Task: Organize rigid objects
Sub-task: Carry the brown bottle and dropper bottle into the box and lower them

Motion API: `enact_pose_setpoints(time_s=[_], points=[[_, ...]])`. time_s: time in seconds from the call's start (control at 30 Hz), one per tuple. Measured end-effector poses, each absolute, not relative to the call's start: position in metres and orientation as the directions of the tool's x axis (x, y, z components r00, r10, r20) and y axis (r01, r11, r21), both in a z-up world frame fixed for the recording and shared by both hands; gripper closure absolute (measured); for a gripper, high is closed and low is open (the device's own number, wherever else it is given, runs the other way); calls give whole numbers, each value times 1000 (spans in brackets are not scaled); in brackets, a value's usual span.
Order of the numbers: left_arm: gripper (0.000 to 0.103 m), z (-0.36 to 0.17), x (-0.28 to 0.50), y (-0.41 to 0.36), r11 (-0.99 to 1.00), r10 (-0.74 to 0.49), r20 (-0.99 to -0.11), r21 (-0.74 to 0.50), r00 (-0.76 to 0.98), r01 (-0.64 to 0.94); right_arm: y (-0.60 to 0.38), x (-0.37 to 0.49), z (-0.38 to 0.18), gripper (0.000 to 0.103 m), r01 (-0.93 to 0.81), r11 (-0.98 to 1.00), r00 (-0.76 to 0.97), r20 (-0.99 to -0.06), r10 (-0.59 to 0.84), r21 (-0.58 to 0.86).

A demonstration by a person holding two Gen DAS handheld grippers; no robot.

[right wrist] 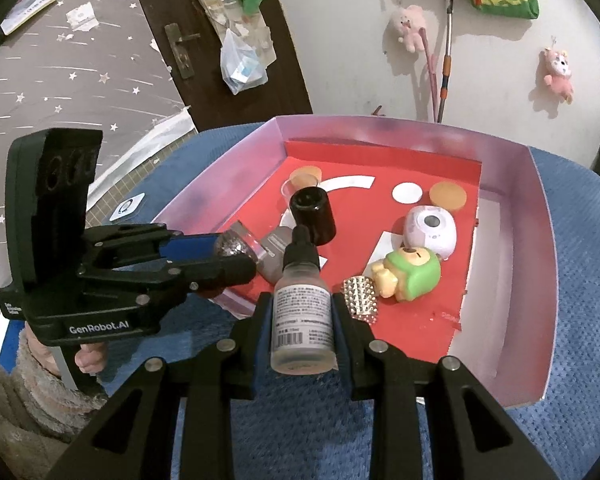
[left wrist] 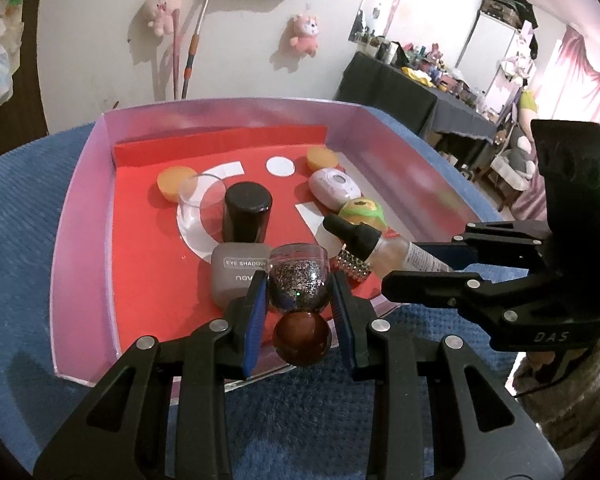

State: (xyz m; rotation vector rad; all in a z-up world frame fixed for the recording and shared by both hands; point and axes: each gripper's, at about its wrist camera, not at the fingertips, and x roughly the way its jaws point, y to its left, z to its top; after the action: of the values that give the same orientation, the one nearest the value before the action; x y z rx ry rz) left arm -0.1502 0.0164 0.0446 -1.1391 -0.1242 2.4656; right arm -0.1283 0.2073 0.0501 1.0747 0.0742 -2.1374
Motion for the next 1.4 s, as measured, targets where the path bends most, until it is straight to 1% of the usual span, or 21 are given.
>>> enact_pose_setpoints(time_s=[0.47,0.87,1.0,1.1,1.17,1.2,1.3,1.4], points=[[74,27,-161,21,-893,433,-749,-280,-502,-353,202,-140,37,73,627,-725,-338,-740,-582,283],[74,32,-164,23,-894,423,-761,-264,-492,-361,201,-150,33,73,603,-710,-282,-736,-615,363],[74,33,-165,21,-895,426,-759,-272,-492,-354,198,-152,30,73,593,-732,-289,-760,-582,335],[74,33,-166,24,-896,425,-760,-276,-492,-349,202,-156,25,73,570,-746,-289,-766,-574,344],[74,34,-164,26,-865,486,-744,-335,-459,-373,204,-155,25,73,567,-767,-318,-778,-541,302],[74,34,-163,29,-859,496,-741,-342,-453,-382,205,-154,25,73,564,-780,-338,-786,-517,271],[74,31,-166,37,-889,432,-764,-271,-479,-369,216,-159,23,73,537,-801,-359,-788,-500,264],[74,24,-173,34,-885,445,-767,-299,-462,-357,222,-164,21,73,516,-821,-383,-791,-477,244]])
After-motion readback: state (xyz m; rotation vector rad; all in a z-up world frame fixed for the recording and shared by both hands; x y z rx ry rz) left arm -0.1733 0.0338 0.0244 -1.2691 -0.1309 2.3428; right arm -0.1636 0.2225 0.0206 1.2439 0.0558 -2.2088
